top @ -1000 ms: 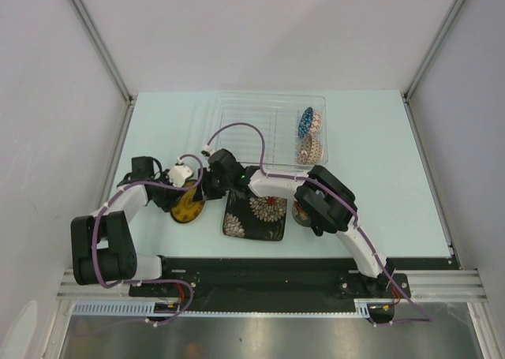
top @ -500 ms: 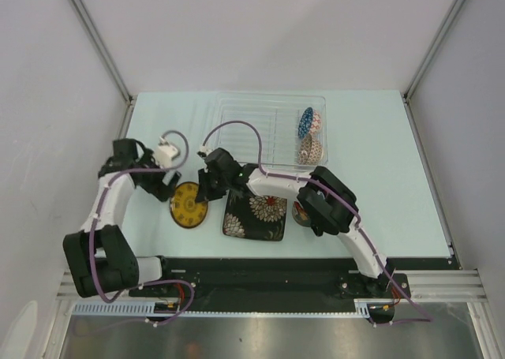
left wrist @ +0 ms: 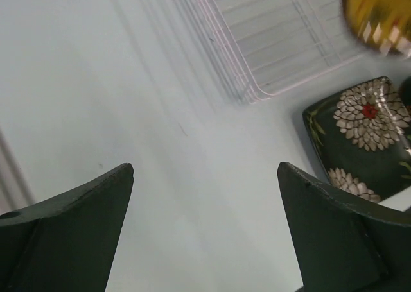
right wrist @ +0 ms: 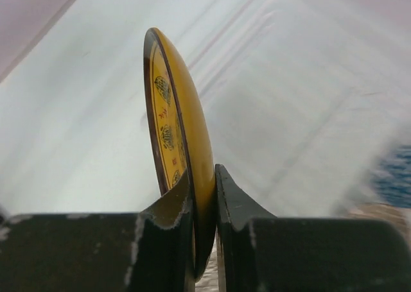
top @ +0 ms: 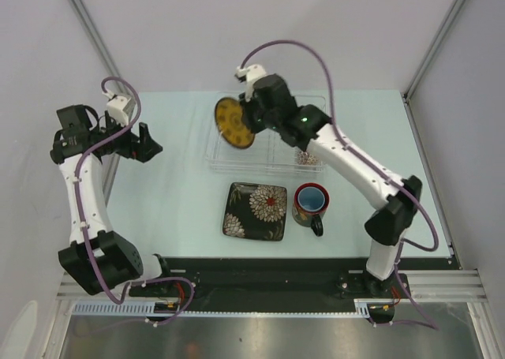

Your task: Load the mixed dishes into the dish rack

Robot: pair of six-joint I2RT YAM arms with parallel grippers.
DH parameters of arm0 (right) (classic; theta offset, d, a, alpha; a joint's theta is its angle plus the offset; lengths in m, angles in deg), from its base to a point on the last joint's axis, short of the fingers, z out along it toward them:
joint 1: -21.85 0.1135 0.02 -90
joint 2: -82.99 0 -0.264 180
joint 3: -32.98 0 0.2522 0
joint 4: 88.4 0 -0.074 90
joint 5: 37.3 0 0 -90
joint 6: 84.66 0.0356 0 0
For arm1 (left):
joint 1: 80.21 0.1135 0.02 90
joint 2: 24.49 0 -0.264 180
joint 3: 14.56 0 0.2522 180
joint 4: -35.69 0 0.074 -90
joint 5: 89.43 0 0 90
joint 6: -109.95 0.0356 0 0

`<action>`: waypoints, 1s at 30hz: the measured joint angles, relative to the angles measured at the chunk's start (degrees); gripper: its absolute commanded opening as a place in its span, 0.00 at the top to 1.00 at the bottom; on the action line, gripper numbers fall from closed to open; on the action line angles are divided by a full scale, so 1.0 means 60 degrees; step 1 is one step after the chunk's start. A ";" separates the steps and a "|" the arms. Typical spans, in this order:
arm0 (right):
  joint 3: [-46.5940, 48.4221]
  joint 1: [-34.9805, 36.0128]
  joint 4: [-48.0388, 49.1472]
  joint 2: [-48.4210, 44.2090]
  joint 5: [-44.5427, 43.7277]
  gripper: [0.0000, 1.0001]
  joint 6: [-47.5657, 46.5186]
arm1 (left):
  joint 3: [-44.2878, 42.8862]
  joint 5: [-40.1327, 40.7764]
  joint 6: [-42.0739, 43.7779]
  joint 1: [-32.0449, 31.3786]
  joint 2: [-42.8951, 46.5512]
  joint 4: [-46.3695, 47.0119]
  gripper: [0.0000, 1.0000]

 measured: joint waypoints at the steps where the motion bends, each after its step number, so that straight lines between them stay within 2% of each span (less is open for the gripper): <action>1: 0.0066 -0.0182 -0.0040 -0.0321 -0.0404 1.00 -0.0357 | 0.0171 -0.0084 -0.0084 0.0000 -0.0051 -0.0069 0.00; 4: -0.0605 -0.0310 0.0452 -0.1486 -0.1949 1.00 -0.2007 | 0.0623 -0.0160 -0.0164 0.0000 -0.0153 -0.0280 0.00; 6: -0.2612 -0.0018 0.1938 -0.2783 -0.2758 1.00 -0.3792 | 0.0852 -0.0182 -0.0168 0.0000 -0.0171 -0.0335 0.00; 8: -0.4131 0.0160 0.2754 -0.3628 -0.2987 1.00 -0.5195 | 0.0954 -0.0229 -0.0171 0.0000 -0.0186 -0.0357 0.00; 10: -0.5005 0.0193 0.3133 -0.3952 -0.2991 1.00 -0.6328 | 0.0994 -0.0299 -0.0171 0.0000 -0.0215 -0.0353 0.00; 19: -0.5439 -0.1071 0.3362 -0.3672 -0.2692 1.00 -0.8819 | 0.1118 -0.0382 -0.0433 -0.0182 -0.0492 -0.0120 0.00; 30: -0.5461 -0.1177 0.2459 -0.3045 -0.0929 1.00 -1.0528 | 0.1155 -0.0361 -0.1053 -0.0729 -0.0812 0.0506 0.00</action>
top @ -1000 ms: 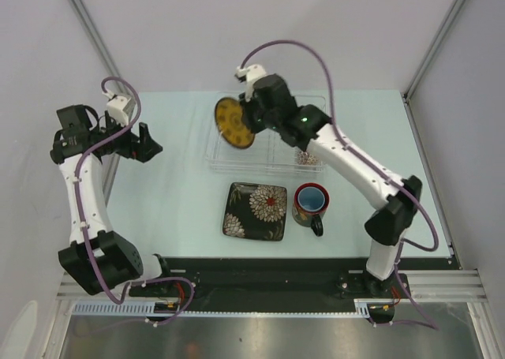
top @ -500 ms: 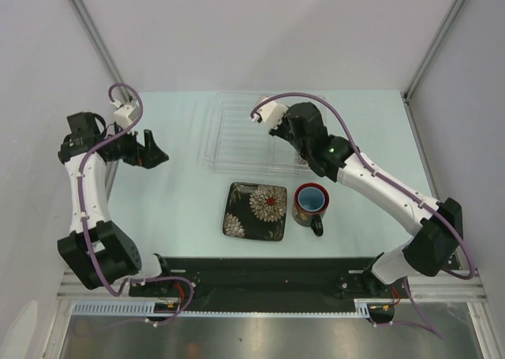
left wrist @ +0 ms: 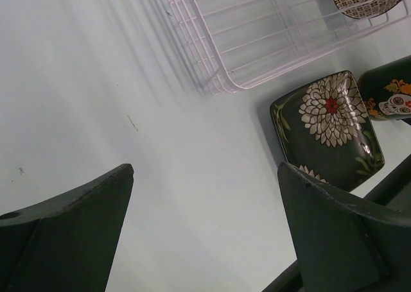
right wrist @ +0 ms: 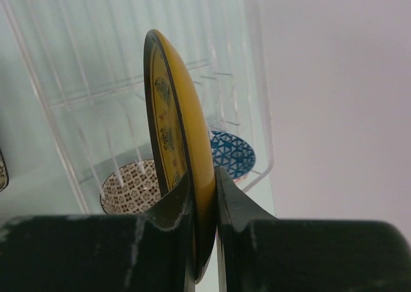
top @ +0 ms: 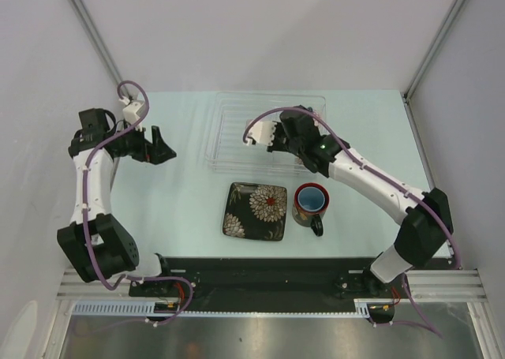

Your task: Load the mixed dishes into the dish rack

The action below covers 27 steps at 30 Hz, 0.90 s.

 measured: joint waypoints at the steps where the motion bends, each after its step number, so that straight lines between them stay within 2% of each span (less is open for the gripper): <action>1: -0.0022 0.0000 -0.0124 0.0124 0.0069 1.00 -0.0124 | 0.0000 0.0004 -0.0036 -0.0004 -0.0022 0.0022 0.00; 10: -0.0124 -0.0091 -0.0637 0.0973 0.0084 1.00 -0.0918 | 0.0000 0.0022 -0.0106 -0.0011 -0.0069 0.0117 0.00; 27: -0.0244 -0.0386 -0.0554 0.1865 0.0135 1.00 -0.1144 | 0.0000 0.0047 -0.0098 -0.0015 -0.0069 0.0120 0.00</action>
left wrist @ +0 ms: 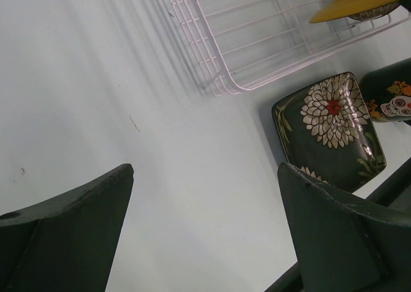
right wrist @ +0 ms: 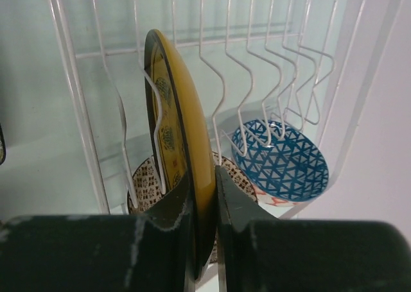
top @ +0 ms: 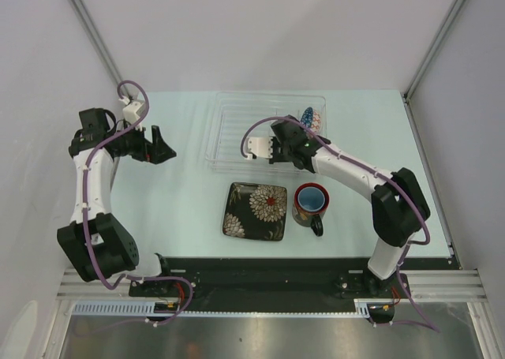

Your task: Load the mixed dishes into the dish rack

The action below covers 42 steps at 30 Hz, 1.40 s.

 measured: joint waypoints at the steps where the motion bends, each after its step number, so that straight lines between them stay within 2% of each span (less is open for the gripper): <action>1: -0.0018 0.0000 0.0007 0.0109 0.0011 1.00 0.0026 | 0.0000 0.0004 0.0000 0.0000 0.0000 -0.0004 0.00; 5: -0.0047 -0.0004 0.0262 0.0433 0.0015 0.99 0.0200 | 0.0000 0.0007 0.0004 0.0000 0.0000 0.0000 0.00; 7: -0.0047 0.0040 0.0346 0.0503 0.0000 0.89 0.0280 | 0.0000 0.0004 0.0004 0.0000 0.0000 -0.0004 0.00; 8: -0.0047 0.0076 0.0372 0.0528 -0.0069 0.79 0.0324 | 0.0000 0.0004 0.0007 0.0000 0.0000 0.0000 0.01; 10: -0.0047 0.0142 0.0401 0.0550 -0.0233 0.64 0.0492 | 0.0000 0.0007 0.0029 0.0000 0.0000 -0.0004 0.00; 11: -0.0047 0.0168 0.0382 0.0550 -0.0277 0.53 0.0630 | 0.0000 0.0007 0.0058 0.0000 0.0000 -0.0004 0.00; 13: -0.0055 0.0240 0.0310 0.0550 -0.0423 0.41 0.0867 | 0.0000 0.0015 0.0087 0.0000 0.0004 -0.0004 0.00; 14: -0.0055 0.0280 0.0270 0.0550 -0.0503 0.01 0.0991 | 0.0000 0.0022 0.0109 0.0000 0.0004 -0.0004 0.00; 17: -0.0007 0.0361 0.0583 0.0386 -0.1031 0.00 0.1118 | 0.0000 0.0073 0.0251 0.0000 0.0011 -0.0011 0.00; 21: 0.0033 0.0546 0.0117 -0.0313 -0.1155 0.00 0.1716 | 0.0000 0.0219 0.0419 -0.0004 0.0044 -0.0051 0.00; 29: 0.0026 0.1934 -0.0495 -0.1344 -0.2499 0.00 0.3268 | 0.0000 0.0543 0.0750 -0.0011 0.0386 -0.0160 0.00; 32: 0.0492 0.2535 -0.1104 -0.1559 -0.2841 0.00 0.5082 | 0.0000 0.0616 0.0914 -0.0051 0.0565 -0.0240 0.01; 35: 0.1257 0.2667 -0.1672 -0.1683 -0.1905 0.00 0.7417 | 0.0011 0.0834 0.1115 -0.0302 0.0761 -0.0386 0.00; 38: 0.0678 0.2521 -0.1348 -0.2535 -0.0430 0.00 1.0054 | 0.0397 0.1249 0.1392 -0.0991 0.1184 -0.0328 0.00; 42: -0.0907 0.2623 -0.0951 -0.3366 0.0674 0.00 1.2896 | 0.1439 0.1847 0.1738 -0.2339 0.1909 -0.0193 0.00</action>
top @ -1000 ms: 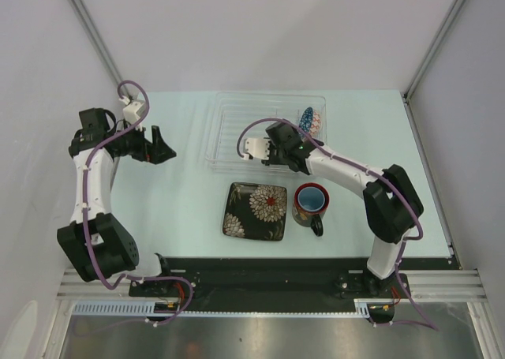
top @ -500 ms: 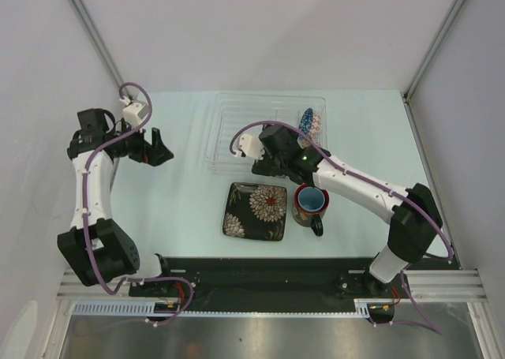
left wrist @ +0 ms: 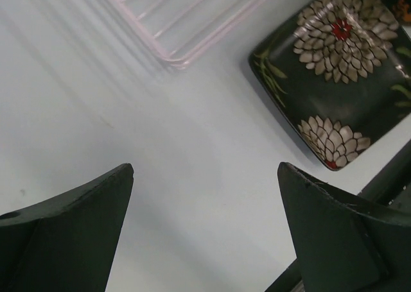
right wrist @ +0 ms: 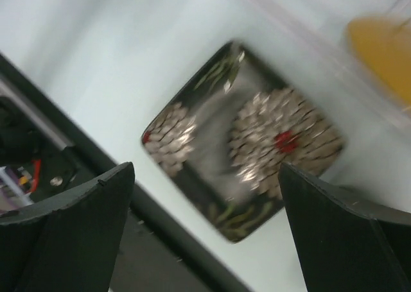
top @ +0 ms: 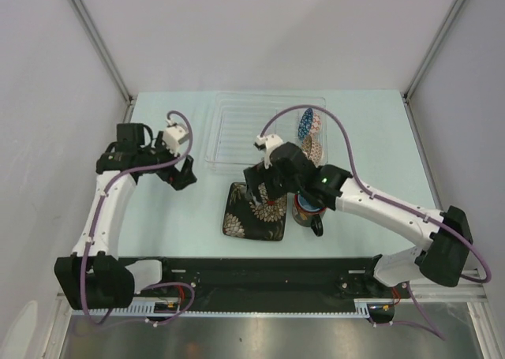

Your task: Load the mixed dishes into the dish rack

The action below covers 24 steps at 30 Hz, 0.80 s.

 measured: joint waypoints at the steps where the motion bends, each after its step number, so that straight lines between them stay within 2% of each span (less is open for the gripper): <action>1: -0.0401 0.0055 0.0211 -0.0047 0.0197 0.00 0.0441 | 0.0262 0.0149 0.0062 -0.0317 0.0135 0.0022 0.00; 5: -0.2000 0.0393 0.0437 0.0171 0.0805 0.00 0.1960 | 0.0969 0.0572 0.0168 -0.1260 0.0302 0.0149 0.00; 14: -0.3071 0.0739 0.0703 0.0597 0.0237 0.00 0.3177 | 0.1676 0.1439 0.0073 -0.2841 0.0313 0.0922 0.00; 24: -0.3078 -0.0095 0.0670 0.0703 -0.0168 0.00 0.3639 | 0.2277 0.2149 0.0157 -0.3100 0.0535 0.1264 0.00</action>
